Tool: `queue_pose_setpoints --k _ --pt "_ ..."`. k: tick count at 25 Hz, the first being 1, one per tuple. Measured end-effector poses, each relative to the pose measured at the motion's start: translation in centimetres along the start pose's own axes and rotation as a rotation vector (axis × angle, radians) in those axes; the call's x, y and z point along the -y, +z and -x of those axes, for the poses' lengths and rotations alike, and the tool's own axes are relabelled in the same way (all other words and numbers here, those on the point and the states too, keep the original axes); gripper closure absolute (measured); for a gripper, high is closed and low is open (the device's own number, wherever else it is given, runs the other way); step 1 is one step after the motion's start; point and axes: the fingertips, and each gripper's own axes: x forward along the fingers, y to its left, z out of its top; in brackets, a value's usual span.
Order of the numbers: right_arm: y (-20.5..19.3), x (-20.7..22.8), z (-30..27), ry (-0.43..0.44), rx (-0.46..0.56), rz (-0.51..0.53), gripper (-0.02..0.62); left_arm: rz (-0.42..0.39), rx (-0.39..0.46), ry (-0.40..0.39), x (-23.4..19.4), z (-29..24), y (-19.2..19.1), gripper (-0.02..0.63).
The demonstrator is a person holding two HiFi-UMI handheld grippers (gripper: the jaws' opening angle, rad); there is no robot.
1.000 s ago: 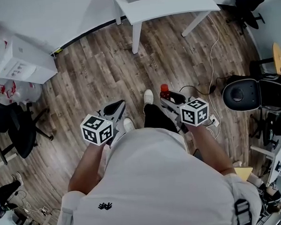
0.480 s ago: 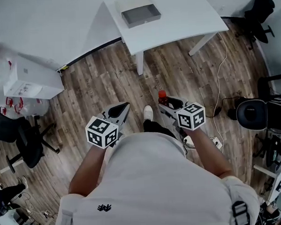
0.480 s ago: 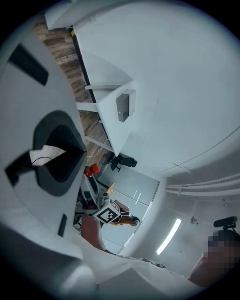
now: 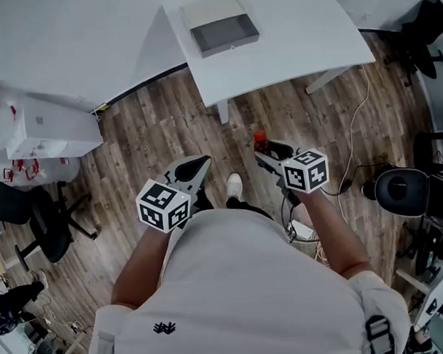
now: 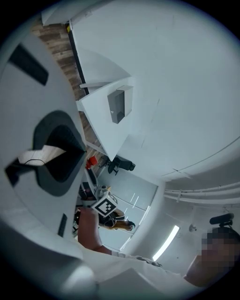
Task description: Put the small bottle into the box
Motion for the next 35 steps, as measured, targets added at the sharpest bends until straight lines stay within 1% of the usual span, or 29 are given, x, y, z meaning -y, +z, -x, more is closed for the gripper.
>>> queue_pose_setpoints --k 4,8,10,12,15,18,21,24,27,31,35 --pt "3.3 1.7 -2.0 -0.033 -0.015 0.007 0.396 0.006 0.016 -0.011 -3.3 -0.7 2.0 0.600" --pt "7.3 3.1 -4.3 -0.083 -0.016 0.010 0.396 0.004 0.039 -0.043 -7.3 -1.2 4.3 0.600" --pt "9.2 3.8 -5.4 -0.104 -0.021 0.005 0.396 0.006 0.027 -0.057 -9.4 -1.6 4.9 0.600" --pt "11.4 4.7 -6.3 -0.123 -0.024 0.000 0.396 -0.021 0.009 -0.077 -11.1 -2.2 5.9 0.600" --pt "14.6 6.3 -7.7 -0.162 -0.031 -0.001 0.396 -0.060 0.009 -0.117 -12.9 -3.0 8.0 0.600" --pt "17.7 7.8 -9.6 -0.195 -0.031 -0.014 0.396 -0.057 0.020 -0.142 -15.4 -3.0 9.4 0.600" --pt "20.7 9.3 -11.8 -0.211 -0.037 -0.024 0.396 -0.050 0.013 -0.161 -17.6 -2.9 9.8 0.600" --pt "23.7 11.0 -13.9 -0.242 -0.052 -0.019 0.396 -0.046 0.003 -0.147 -19.9 -2.7 10.0 0.600" --pt "25.6 12.8 -16.1 -0.249 -0.083 -0.021 0.396 -0.029 0.028 -0.114 -21.2 -2.4 10.8 0.600" --pt "26.9 16.0 -18.4 -0.249 -0.125 -0.033 0.396 0.015 0.073 -0.048 -22.4 -2.3 11.8 0.600" --pt "28.3 18.9 -20.7 -0.247 -0.188 -0.011 0.396 0.049 0.113 0.030 -23.4 -2.3 12.6 0.600"
